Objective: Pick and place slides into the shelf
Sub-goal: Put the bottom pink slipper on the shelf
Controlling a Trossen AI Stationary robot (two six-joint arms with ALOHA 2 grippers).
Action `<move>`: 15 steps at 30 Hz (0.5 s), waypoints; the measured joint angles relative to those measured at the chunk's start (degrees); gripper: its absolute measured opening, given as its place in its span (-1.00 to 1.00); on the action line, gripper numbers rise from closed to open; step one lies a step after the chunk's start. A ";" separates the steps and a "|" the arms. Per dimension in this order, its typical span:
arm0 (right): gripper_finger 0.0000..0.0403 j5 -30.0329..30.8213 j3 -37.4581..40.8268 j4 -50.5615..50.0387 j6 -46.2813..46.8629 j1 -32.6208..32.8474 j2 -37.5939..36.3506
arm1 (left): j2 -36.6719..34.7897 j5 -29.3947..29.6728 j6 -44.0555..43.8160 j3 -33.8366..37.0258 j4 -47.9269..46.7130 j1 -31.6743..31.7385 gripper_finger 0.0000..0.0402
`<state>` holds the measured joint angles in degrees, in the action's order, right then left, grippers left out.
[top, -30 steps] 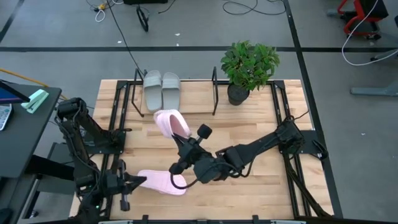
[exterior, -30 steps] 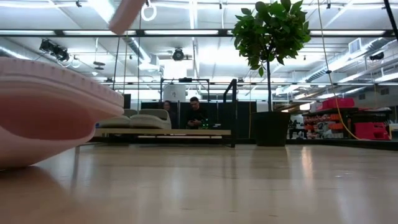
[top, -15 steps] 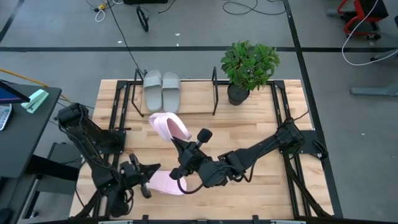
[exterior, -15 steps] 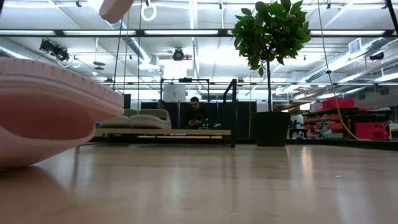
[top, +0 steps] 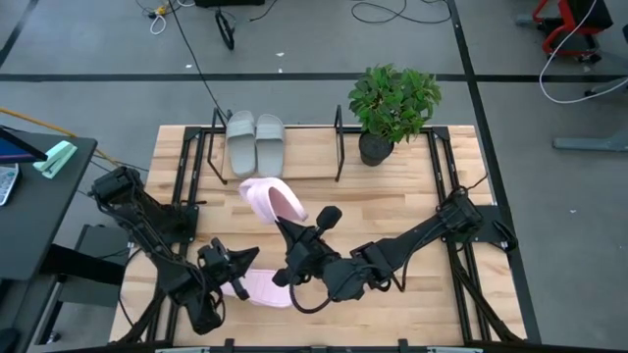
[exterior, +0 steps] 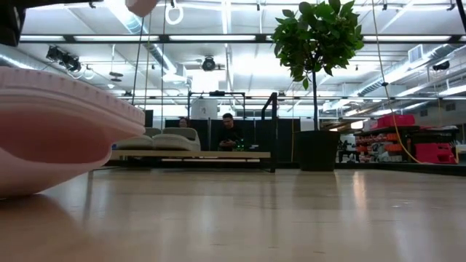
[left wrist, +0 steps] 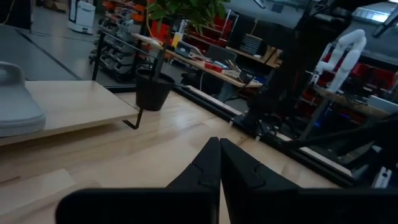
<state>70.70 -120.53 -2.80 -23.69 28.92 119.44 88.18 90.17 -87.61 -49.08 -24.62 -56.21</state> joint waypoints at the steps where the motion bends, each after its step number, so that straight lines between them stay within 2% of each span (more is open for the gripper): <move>1: -0.99 -0.08 0.00 -0.26 -0.25 0.22 -0.28 | 0.00 -0.02 0.03 0.00 -0.03 -0.11 -0.95; 11: -0.99 -0.19 -0.02 0.03 -0.48 0.88 -1.06 | -0.15 -0.15 -2.36 -0.91 -0.19 0.92 -0.88; 15: -0.99 0.94 -0.02 0.08 -1.66 0.88 -1.06 | -0.16 -0.15 3.48 -3.50 -0.01 0.92 -0.90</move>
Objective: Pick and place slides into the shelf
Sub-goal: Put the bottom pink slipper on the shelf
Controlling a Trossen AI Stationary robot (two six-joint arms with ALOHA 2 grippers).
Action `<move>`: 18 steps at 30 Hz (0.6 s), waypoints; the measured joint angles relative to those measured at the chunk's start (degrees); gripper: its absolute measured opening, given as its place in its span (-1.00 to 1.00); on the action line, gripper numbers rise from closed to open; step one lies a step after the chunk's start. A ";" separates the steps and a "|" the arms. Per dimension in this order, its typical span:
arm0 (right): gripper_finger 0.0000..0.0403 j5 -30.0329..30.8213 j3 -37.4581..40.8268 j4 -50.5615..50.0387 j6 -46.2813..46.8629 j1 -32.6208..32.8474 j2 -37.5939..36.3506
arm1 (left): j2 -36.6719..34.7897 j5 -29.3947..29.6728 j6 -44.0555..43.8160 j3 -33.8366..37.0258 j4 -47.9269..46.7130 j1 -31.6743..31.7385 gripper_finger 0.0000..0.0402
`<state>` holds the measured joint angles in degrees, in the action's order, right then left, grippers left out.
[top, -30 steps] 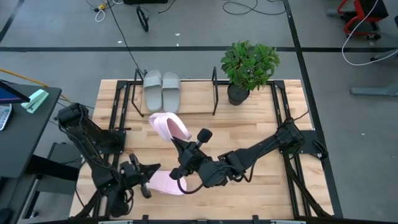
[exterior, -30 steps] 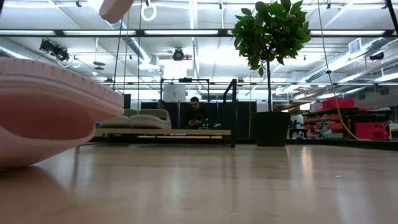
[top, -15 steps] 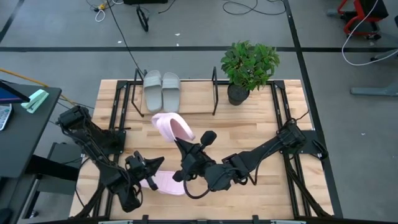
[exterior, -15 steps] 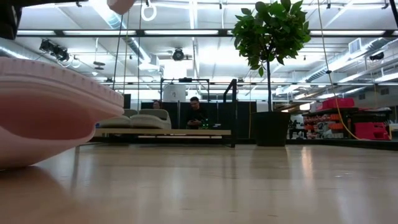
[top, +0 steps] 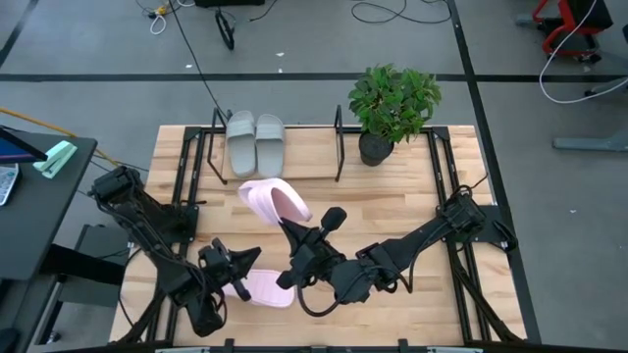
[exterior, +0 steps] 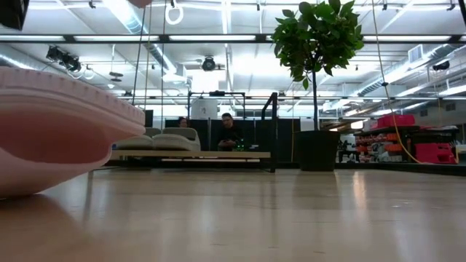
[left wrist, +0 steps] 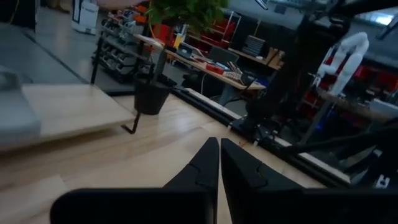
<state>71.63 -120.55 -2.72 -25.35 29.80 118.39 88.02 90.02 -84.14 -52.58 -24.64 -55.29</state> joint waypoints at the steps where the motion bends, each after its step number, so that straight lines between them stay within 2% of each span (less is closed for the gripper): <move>1: -0.99 0.13 0.00 0.00 -0.34 0.00 0.00 | -0.01 0.02 1.82 -0.74 0.07 -0.10 -0.91; 7: -0.99 0.27 0.00 -0.33 -1.74 0.02 -1.21 | -0.01 -0.08 13.36 -4.39 1.26 -2.03 -0.96; 9: -0.99 0.34 -0.02 -0.21 -1.72 0.00 -1.88 | 0.17 -0.41 17.70 -4.53 4.54 -2.83 -0.97; 12: -0.99 0.07 -0.03 -0.35 -1.77 0.13 -2.86 | 0.50 -4.05 28.29 -4.54 12.46 -3.19 -0.97; 15: -0.99 0.02 -0.02 -1.35 -1.88 0.24 -3.41 | 1.55 -12.36 48.84 -4.54 29.65 -1.69 -0.96; 18: -0.99 0.07 -0.02 -1.69 -2.05 0.43 -3.59 | 3.99 -30.45 76.19 -4.54 53.67 1.38 -0.97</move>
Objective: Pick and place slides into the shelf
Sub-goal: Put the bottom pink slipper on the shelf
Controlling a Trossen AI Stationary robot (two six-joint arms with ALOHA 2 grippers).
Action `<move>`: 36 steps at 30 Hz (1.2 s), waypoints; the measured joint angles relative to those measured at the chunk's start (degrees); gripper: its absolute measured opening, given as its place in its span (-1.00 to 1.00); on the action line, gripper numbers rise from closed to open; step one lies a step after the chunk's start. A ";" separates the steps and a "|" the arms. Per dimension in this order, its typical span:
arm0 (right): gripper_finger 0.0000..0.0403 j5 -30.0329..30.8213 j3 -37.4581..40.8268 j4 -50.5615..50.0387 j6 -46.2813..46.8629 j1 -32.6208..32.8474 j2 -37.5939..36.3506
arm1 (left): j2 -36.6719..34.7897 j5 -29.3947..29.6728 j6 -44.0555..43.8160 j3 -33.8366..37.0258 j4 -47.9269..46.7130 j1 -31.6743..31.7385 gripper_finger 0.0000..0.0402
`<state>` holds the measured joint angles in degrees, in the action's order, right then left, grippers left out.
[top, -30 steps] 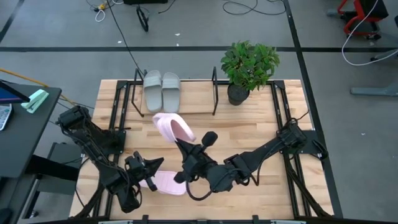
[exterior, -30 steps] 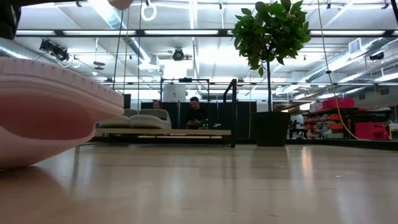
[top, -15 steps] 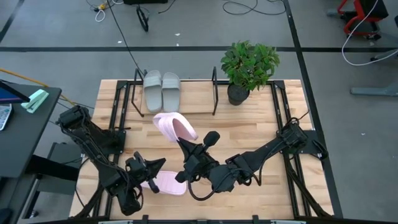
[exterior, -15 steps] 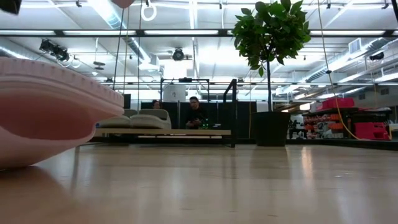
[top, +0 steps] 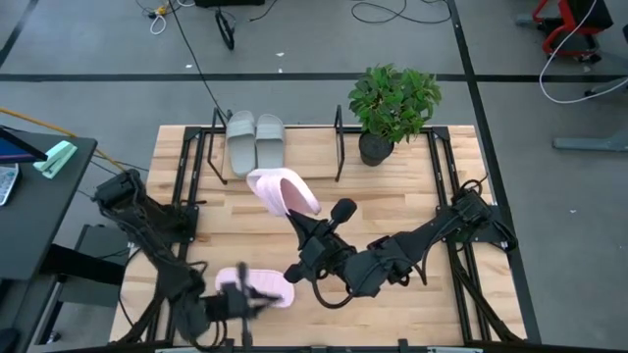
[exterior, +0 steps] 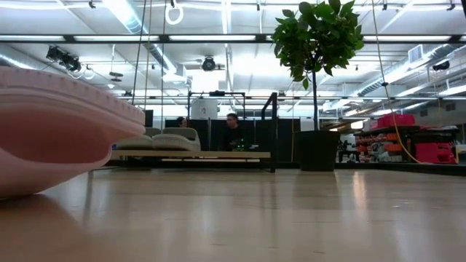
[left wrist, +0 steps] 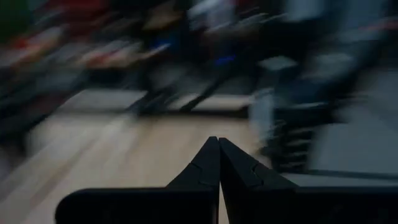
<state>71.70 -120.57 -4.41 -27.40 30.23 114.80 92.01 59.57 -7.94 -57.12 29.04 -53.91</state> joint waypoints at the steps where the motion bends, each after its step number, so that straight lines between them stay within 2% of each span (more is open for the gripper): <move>1: -0.99 0.19 0.00 0.02 -0.11 0.18 -0.08 | 0.69 -6.20 6.17 -0.07 6.37 1.23 -0.97; 2: -0.99 0.66 0.00 0.09 -0.21 0.43 -0.18 | 1.18 -10.50 9.62 -0.25 10.00 2.44 -0.96; 3: -0.99 1.42 0.00 0.19 -0.54 0.89 -0.39 | 1.37 -11.59 10.68 -0.21 10.88 3.51 -0.96; 8: -0.99 6.41 0.00 0.18 -2.91 4.97 -1.71 | 0.51 -9.29 6.40 3.22 9.25 8.54 -0.90; 11: -0.99 9.14 0.00 -0.45 -4.09 7.84 -2.69 | -0.65 -11.90 4.88 7.44 15.75 11.46 -0.90; 17: -0.99 10.93 0.00 -1.73 -3.17 12.34 -4.45 | -1.81 -37.18 6.96 16.43 38.70 20.99 -0.97; 21: -0.99 12.62 0.00 -1.77 -2.97 14.54 -4.67 | -1.80 -51.79 4.86 19.16 44.23 29.36 -0.97; 26: -0.99 18.34 0.00 -2.52 -4.67 16.91 -4.70 | -1.80 -68.94 -4.41 20.24 48.78 38.94 -0.84; 31: -0.99 18.40 0.00 -2.87 -4.49 18.73 -4.71 | -1.80 -81.26 -11.84 20.48 58.76 44.72 -0.72; 36: -0.99 18.22 0.00 -3.40 -4.37 19.29 -4.72 | -1.82 -83.21 -15.55 19.95 60.94 46.16 -0.57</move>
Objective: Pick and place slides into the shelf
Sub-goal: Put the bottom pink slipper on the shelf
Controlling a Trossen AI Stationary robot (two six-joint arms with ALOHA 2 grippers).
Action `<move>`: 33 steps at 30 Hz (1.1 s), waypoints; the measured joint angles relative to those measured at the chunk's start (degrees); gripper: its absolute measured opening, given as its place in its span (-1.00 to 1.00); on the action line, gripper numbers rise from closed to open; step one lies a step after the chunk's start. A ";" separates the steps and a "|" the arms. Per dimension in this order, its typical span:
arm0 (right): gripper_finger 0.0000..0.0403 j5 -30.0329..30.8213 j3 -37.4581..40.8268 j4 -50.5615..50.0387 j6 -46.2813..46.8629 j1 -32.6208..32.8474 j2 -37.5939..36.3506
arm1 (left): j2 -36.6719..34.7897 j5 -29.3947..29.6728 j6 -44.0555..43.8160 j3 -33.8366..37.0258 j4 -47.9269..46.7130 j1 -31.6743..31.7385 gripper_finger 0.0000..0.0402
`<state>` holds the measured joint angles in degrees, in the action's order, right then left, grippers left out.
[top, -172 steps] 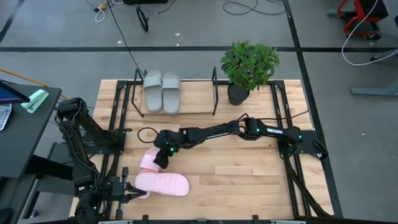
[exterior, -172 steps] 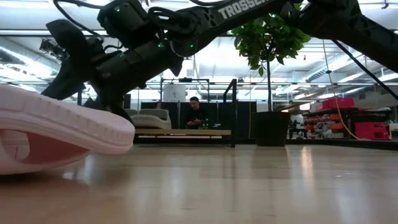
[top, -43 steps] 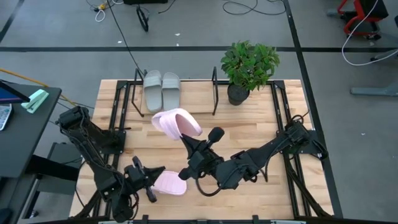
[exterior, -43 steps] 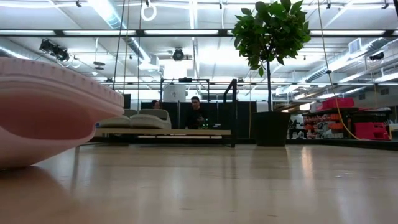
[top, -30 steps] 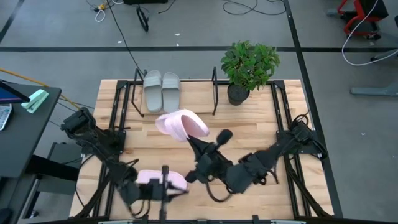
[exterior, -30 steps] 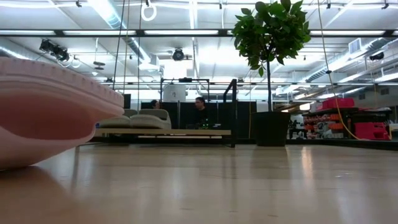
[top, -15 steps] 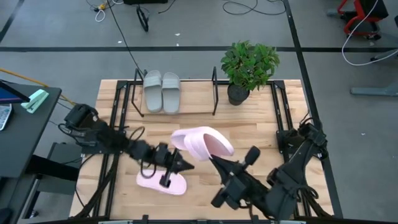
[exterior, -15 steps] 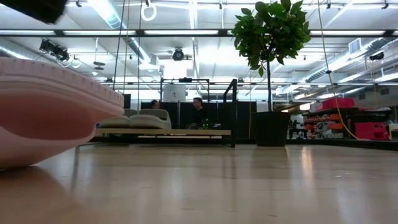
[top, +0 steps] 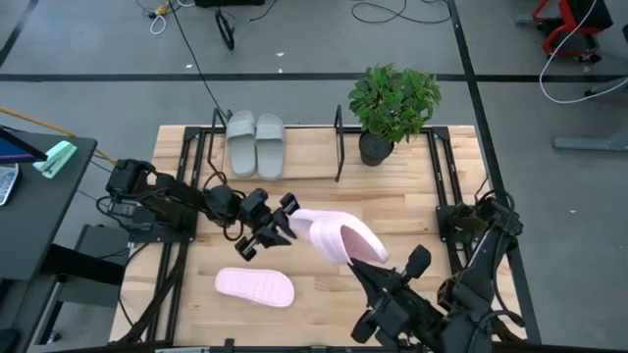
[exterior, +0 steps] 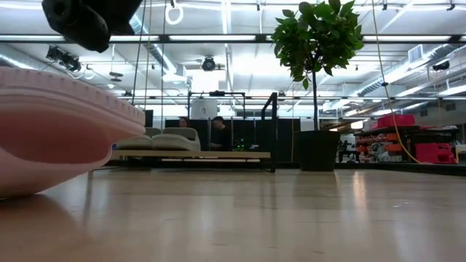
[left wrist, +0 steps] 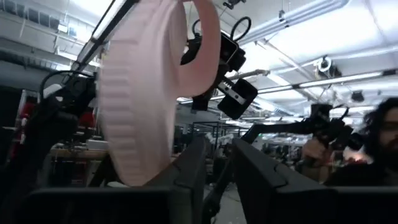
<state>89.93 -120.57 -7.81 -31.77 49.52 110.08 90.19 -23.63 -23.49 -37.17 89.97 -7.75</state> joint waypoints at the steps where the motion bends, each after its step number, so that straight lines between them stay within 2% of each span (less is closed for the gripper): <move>1: -0.99 0.10 0.00 -0.04 -0.06 -0.20 0.00 | 0.02 0.04 -0.21 -0.10 -0.02 -0.02 -0.54; 6: -0.99 0.02 0.00 -1.12 -0.31 -1.62 0.00 | 0.59 2.36 2.47 0.07 -0.13 -2.32 -0.41; 9: -0.99 0.00 0.00 -1.42 -1.31 -3.05 0.00 | 0.55 9.02 7.10 0.07 -0.02 -4.59 -0.35; 14: -0.99 -0.06 0.00 -1.43 -2.33 -5.35 -0.07 | 0.55 24.25 16.05 0.07 0.01 -9.25 -0.31; 16: -0.99 -1.44 0.00 -1.41 -2.34 -6.04 -0.09 | 0.55 27.84 18.57 -0.12 0.01 -10.77 -0.31; 24: -0.99 -7.43 0.00 1.31 -3.61 -9.26 -0.15 | 0.93 29.33 19.37 -3.76 0.16 -11.60 -0.37; 29: -0.99 -6.89 0.00 9.34 -13.01 -9.37 -0.42 | 0.92 28.93 10.52 -2.50 0.07 -9.16 -0.36; 33: -0.99 -6.91 0.00 10.70 -15.81 -8.70 -1.97 | 0.92 32.26 6.91 -1.04 -0.05 -7.72 -0.25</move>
<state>83.02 -120.57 2.90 -47.57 40.82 108.11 91.12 8.62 -16.58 -38.22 89.92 -15.47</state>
